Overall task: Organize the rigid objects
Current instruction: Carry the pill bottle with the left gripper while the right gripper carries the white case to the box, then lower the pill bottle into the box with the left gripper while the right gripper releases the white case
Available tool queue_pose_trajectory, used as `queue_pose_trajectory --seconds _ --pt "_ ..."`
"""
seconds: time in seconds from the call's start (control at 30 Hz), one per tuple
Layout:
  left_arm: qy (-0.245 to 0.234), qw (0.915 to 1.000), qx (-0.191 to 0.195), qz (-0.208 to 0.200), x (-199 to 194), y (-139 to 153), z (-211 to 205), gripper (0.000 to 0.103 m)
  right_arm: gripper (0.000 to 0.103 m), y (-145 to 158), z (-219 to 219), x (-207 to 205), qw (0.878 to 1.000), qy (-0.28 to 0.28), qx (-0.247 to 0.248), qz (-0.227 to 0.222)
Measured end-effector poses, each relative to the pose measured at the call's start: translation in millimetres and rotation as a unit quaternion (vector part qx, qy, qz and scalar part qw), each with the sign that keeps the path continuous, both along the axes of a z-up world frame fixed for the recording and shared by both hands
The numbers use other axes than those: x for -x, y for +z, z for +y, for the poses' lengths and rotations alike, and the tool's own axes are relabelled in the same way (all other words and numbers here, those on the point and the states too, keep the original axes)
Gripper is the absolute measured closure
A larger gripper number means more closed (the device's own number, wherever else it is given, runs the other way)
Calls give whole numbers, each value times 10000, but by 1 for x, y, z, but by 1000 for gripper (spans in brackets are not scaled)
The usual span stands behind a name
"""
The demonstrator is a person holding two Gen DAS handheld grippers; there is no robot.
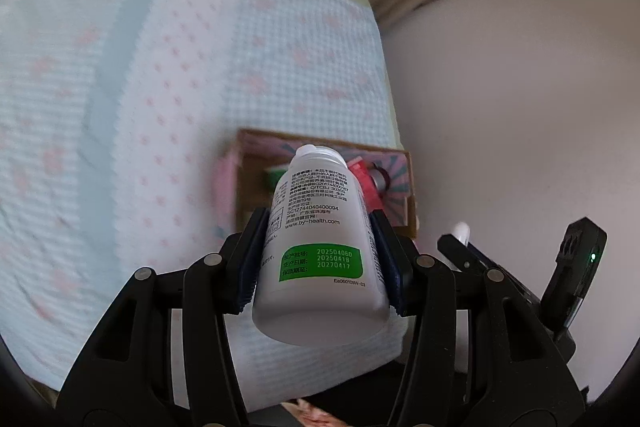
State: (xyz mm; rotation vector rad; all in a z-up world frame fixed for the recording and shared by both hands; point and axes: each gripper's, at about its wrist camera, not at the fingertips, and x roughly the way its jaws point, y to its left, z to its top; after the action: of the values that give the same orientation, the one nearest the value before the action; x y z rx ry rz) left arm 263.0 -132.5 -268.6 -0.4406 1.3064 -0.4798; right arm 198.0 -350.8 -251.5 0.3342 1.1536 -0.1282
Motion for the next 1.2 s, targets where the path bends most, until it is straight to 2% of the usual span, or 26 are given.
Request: queue_pose_trajectory --seconds 0.27,0.6,0.77,0.9,0.93,0.97,1.0,1.03,1.1,1.13,1.2 --pt "-49 9992 10 386 2 -58 -81 56 62 -56 -77 -7 9991 10 -173 398" --pt "-517 9961 -99 706 -13 -132 -150 56 62 -128 -124 -28 9968 -59 -401 685" --pt "-828 9938 -335 667 -13 -144 -162 56 62 -148 -129 -33 9964 35 -390 755" --pt "-1277 9885 -490 653 -17 -147 -170 56 62 -160 -130 -38 9959 136 -340 824" --pt "-1427 9854 -661 658 -17 -148 -172 55 62 -161 -129 -40 9960 148 -303 829" --pt "-1564 9812 -944 620 -16 -148 -173 38 60 -162 -129 -41 9957 170 -275 862" --pt "-1652 9774 -1202 543 -15 -147 -173 0 50 -164 -128 -42 9951 214 -327 904" --pt "-1730 9734 -1441 434 -14 -146 -172 2 28 -164 -127 -43 9946 302 -521 845" --pt "-1882 9659 -1771 173 -10 -145 -167 0 0 -166 -121 -45 9910 543 -940 786" --pt "-1890 9637 -1882 138 -9 -146 -163 0 0 -167 -117 -46 9894 636 -987 851" --pt "-1862 9630 -1941 189 -12 -151 -155 0 0 -169 -110 -45 9915 692 -675 871"
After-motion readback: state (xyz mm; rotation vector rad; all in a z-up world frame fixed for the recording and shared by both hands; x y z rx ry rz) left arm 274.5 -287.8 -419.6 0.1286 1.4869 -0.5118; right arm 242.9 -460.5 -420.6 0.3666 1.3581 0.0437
